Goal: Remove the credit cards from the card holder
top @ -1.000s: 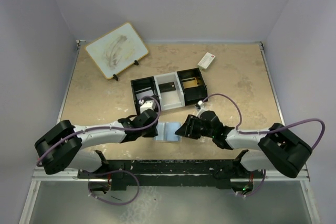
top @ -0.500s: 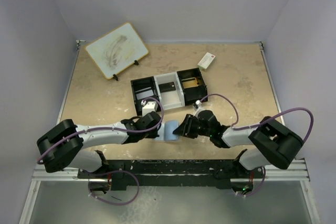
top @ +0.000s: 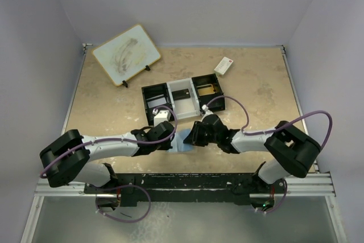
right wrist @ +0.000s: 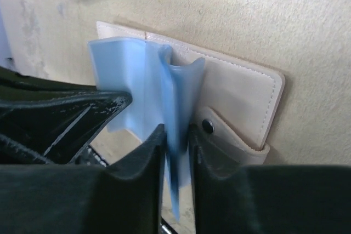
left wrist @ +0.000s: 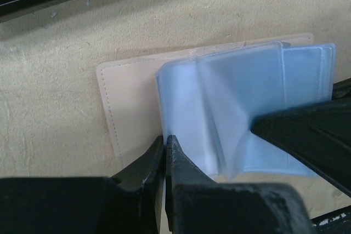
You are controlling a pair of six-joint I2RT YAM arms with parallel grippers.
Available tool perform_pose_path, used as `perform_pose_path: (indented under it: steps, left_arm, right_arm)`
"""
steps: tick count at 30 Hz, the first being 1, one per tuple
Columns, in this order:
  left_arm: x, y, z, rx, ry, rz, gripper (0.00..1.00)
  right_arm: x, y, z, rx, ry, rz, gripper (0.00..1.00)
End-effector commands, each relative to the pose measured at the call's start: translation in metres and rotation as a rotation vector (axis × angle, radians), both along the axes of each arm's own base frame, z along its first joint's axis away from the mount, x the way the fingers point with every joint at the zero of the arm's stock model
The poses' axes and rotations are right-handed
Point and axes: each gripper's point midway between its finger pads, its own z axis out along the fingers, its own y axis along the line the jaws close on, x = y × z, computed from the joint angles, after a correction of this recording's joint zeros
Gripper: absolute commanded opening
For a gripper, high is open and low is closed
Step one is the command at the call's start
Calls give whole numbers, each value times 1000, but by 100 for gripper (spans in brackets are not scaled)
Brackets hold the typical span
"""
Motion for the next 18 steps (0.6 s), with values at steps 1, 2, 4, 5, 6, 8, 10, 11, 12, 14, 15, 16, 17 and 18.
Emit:
perform_pose_path:
  steps: [1, 2, 4, 5, 6, 8, 10, 11, 12, 14, 15, 16, 17, 18]
  left_arm:
    - [-6, 2, -1, -1, 11, -1, 0]
    - [-6, 3, -1, 2, 8, 2, 0]
    - [-5, 5, 1, 6, 1, 11, 0]
    - [-4, 7, 2, 9, -3, 16, 0]
    - [-4, 7, 2, 9, -7, 22, 0]
    - [-3, 7, 4, 6, -10, 23, 0]
    - [-3, 7, 5, 4, -12, 23, 0]
    - [-3, 7, 5, 3, -11, 22, 0]
    - [-3, 7, 5, 3, -12, 21, 0]
    - [-4, 7, 7, -3, -14, 19, 0]
    - [-4, 7, 8, -6, -16, 19, 0]
    - [-4, 7, 10, -12, -18, 20, 0]
    - [-4, 7, 11, -15, -21, 20, 0]
    - [-4, 7, 12, -21, -24, 20, 0]
  right_arm:
    - [11, -12, -11, -223, -65, -31, 13]
    - [13, -16, -11, -277, -81, -47, 9]
    - [17, -30, -12, -413, -109, -93, 5]
    - [17, -39, -14, -481, -115, -110, 1]
    - [17, -49, -17, -559, -112, -123, 0]
    - [15, -63, -24, -661, -112, -139, 0]
    - [14, -70, -29, -718, -115, -141, 0]
    - [12, -72, -32, -734, -113, -139, 0]
    - [11, -71, -33, -735, -109, -135, 3]
    - [6, -66, -33, -703, -90, -118, 24]
    - [0, -57, -31, -650, -71, -79, 27]
    - [0, -53, -25, -611, -81, -82, 30]
    - [2, -50, -18, -582, -93, -87, 32]
    - [4, -48, -9, -555, -109, -98, 35]
